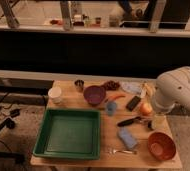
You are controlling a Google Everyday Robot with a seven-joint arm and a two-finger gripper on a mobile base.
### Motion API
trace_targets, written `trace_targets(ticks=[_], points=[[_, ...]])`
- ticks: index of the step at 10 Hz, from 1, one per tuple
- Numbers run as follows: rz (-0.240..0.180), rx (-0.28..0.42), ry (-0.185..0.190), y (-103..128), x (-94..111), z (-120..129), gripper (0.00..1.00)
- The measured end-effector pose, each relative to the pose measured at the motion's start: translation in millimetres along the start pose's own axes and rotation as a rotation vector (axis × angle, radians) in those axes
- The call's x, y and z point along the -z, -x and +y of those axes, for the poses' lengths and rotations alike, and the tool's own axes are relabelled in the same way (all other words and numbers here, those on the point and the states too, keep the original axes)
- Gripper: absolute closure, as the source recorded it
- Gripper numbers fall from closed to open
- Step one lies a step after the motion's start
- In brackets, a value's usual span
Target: Place pepper in table surface
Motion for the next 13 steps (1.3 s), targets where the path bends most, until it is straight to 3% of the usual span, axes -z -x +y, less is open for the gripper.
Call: trace_targets(ticks=[7, 8, 10, 13], points=[[0.000, -0.001, 0.000, 0, 0, 0, 0.20], [-0.007, -0.008, -0.011, -2, 1, -2, 0.20], [-0.059, -0.018, -0.081, -14, 1, -14, 0.20], [-0.098, 0.008, -0.122, -4, -6, -36, 0.20]])
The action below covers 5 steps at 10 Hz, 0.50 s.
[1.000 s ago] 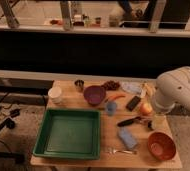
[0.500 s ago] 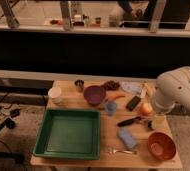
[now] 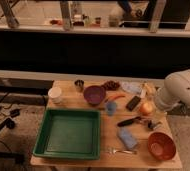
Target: Place pepper in table surface
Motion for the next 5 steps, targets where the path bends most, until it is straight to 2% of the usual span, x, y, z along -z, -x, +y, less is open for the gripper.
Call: trace_targets(ticks=[5], points=[[-0.021, 0.091, -0.055, 22, -17, -31, 0.20]])
